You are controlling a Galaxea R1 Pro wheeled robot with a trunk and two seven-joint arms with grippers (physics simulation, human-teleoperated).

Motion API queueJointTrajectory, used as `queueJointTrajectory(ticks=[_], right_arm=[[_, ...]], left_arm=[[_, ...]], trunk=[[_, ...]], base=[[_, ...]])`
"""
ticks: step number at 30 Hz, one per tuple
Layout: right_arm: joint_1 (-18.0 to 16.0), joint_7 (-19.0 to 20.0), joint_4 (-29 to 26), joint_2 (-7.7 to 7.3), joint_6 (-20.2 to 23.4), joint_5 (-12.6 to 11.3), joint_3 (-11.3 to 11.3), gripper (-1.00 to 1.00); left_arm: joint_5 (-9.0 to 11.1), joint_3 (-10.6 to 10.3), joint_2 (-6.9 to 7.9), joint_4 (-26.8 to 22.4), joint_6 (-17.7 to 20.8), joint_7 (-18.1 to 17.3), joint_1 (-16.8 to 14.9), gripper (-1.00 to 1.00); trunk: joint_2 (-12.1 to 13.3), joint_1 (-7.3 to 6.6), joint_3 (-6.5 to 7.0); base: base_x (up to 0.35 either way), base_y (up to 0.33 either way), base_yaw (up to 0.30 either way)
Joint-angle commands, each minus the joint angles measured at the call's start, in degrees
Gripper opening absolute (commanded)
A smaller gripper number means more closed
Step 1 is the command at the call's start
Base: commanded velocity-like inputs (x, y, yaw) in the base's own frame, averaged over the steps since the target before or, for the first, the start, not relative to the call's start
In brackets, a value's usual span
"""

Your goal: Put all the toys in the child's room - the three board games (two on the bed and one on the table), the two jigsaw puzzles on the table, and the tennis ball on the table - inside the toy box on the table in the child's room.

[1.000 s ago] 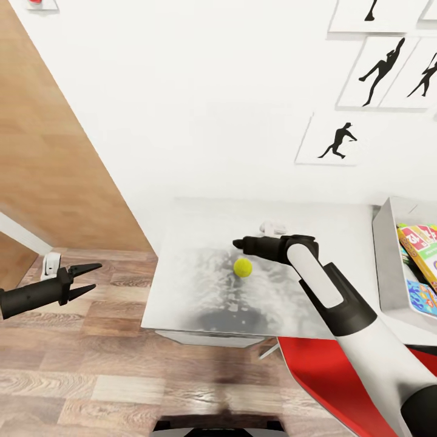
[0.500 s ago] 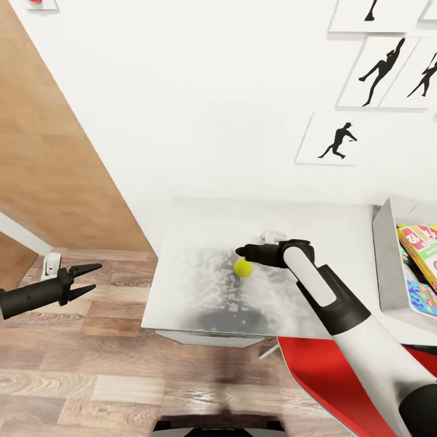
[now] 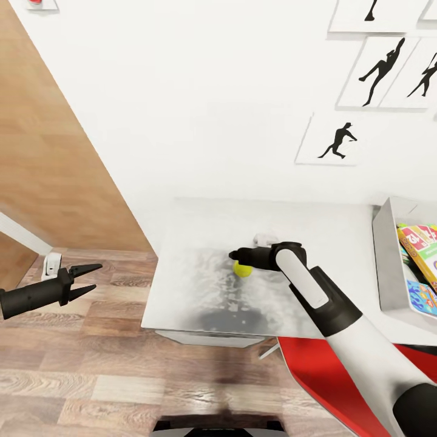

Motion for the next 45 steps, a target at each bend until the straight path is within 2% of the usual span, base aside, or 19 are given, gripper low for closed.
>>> queueJointTrajectory(ticks=[1, 23, 45], right_arm=[[-0.1, -0.6, 0.0, 0.12, 0.0, -0.5, 0.2, 1.00], [-0.1, -0.6, 0.1, 2.88, 0.0, -0.3, 0.3, 1.00], [-0.1, -0.8, 0.5, 2.92, 0.0, 0.1, -0.1, 1.00]], left_arm=[[-0.6, 0.1, 0.01, 0.0, 0.2, -0.5, 0.0, 1.00], [-0.6, 0.1, 0.01, 0.0, 0.2, -0.6, 0.0, 1.00], [-0.6, 0.0, 0.01, 0.1, 0.2, -0.5, 0.0, 1.00]], trunk=[[-0.1, 0.03, -0.08], [-0.1, 0.03, -0.08], [-0.1, 0.03, -0.08]], base=[[0.000, 0.000, 0.000], [0.000, 0.000, 0.000], [0.000, 0.000, 0.000]])
